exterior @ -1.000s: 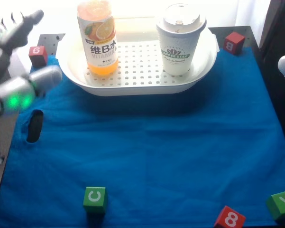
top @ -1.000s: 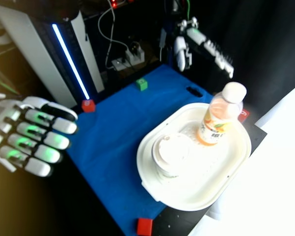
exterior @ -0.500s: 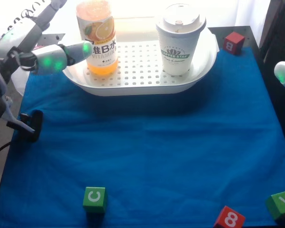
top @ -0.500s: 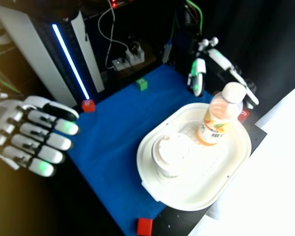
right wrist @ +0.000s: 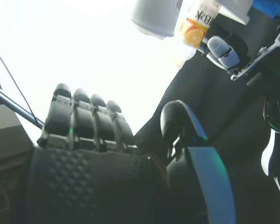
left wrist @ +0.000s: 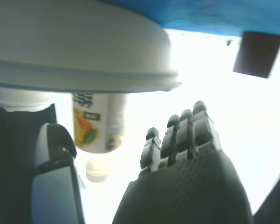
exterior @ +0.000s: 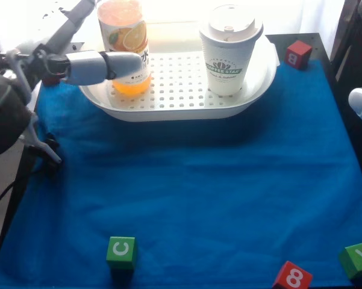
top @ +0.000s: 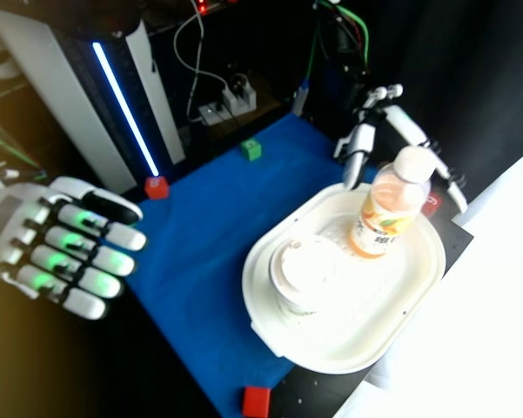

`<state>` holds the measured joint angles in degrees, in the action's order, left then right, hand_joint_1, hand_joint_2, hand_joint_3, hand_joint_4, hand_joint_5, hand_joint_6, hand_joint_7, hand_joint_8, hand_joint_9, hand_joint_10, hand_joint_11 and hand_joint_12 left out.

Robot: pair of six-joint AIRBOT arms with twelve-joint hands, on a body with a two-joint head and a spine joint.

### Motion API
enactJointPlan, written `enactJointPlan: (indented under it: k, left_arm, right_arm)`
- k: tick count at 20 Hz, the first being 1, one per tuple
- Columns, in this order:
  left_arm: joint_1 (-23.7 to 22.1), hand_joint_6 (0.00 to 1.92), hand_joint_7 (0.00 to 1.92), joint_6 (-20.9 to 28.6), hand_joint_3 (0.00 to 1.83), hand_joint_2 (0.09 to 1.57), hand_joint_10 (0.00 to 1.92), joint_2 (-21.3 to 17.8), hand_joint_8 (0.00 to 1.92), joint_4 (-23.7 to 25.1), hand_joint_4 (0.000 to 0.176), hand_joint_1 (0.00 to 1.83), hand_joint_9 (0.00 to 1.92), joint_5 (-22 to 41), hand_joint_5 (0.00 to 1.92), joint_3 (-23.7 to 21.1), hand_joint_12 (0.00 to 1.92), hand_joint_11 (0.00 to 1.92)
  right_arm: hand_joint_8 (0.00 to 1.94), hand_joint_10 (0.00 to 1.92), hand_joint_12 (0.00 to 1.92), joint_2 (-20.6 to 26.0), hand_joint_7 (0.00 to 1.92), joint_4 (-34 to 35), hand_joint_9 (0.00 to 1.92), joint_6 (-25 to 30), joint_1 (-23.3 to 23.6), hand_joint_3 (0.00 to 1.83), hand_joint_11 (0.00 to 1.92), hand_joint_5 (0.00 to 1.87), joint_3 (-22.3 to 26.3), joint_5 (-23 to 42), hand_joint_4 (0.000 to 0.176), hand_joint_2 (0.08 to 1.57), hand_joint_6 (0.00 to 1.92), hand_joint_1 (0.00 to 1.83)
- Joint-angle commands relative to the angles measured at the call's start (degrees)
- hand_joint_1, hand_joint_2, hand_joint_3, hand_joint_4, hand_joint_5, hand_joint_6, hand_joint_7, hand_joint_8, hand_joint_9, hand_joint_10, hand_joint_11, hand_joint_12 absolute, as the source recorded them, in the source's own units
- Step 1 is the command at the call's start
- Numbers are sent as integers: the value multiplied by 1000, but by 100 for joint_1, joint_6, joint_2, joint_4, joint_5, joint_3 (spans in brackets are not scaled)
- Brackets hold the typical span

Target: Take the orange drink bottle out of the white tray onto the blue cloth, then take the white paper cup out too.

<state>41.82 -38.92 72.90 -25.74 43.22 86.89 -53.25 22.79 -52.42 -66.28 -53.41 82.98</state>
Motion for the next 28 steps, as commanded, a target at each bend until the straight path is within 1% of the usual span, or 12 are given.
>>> enactJointPlan:
  k: [1,3,4,5,8,9,13,18,20,24,25,28]
  left_arm:
    - [-88,0,0,151,0,849,0,74,0,97,176,801,0,535,0,19,0,0]
    - [-174,461,367,149,14,903,754,117,120,329,139,886,125,438,207,25,1464,0]
    - [-196,883,428,149,16,947,1066,137,451,408,100,901,167,410,278,29,1723,0]
    - [-211,1169,482,149,28,1117,1537,149,1128,463,161,943,312,404,719,26,1881,198]
    - [-240,1256,431,150,12,1181,1679,143,1425,523,53,1006,318,491,829,-4,1921,293]
    - [-247,1327,535,150,6,1211,1516,127,1293,548,163,923,449,529,769,-24,1825,344]
    - [-259,1368,522,150,3,1232,1458,-34,1175,652,176,895,380,853,731,-205,1890,231]
    - [-225,1372,460,147,1,1245,1439,-656,1080,1054,110,927,285,1989,726,-897,1919,162]
    - [-169,1484,413,145,0,1289,1271,-881,925,1271,171,842,255,2451,641,-1182,1880,79]
    - [238,1489,517,88,0,1292,1299,-1449,1008,1768,176,829,422,3312,635,-1929,1753,278]
    - [436,965,513,40,0,1241,1257,-1605,951,1786,49,698,412,3486,519,-2157,1719,258]
    - [955,480,563,-2,0,1183,1131,-1949,773,1959,18,714,449,3700,581,-2665,1659,268]
  right_arm:
    - [0,0,0,12,0,-80,0,39,28,2,0,0,0,708,0,1415,0,396]
    - [0,0,0,12,0,-74,0,43,28,2,0,0,0,709,0,1417,0,413]
    - [0,0,0,4,0,-74,0,48,28,2,0,0,0,709,0,1417,0,418]
    - [0,0,0,-5,0,-73,0,50,26,2,0,0,0,709,0,1418,0,420]
    - [0,0,0,-19,0,-70,0,63,13,0,0,0,0,709,0,1411,0,443]
    - [0,0,0,-20,0,-68,0,70,8,1,0,0,0,709,0,1416,0,432]
    - [0,0,0,-21,0,-51,0,104,-22,0,0,0,2,709,0,1409,0,426]
    - [0,0,0,-21,0,-45,0,114,-27,0,0,0,19,713,0,1413,0,420]
    - [0,0,0,-21,0,-37,0,114,-28,1,0,0,29,713,0,1415,0,412]
    - [0,0,0,-27,0,-25,0,114,-42,2,0,0,47,714,0,1423,0,416]
    - [0,0,0,-33,0,-25,0,114,-42,2,0,0,47,713,0,1423,0,418]
    - [0,0,0,-40,0,-1,0,115,-42,5,0,0,47,713,0,1435,0,388]
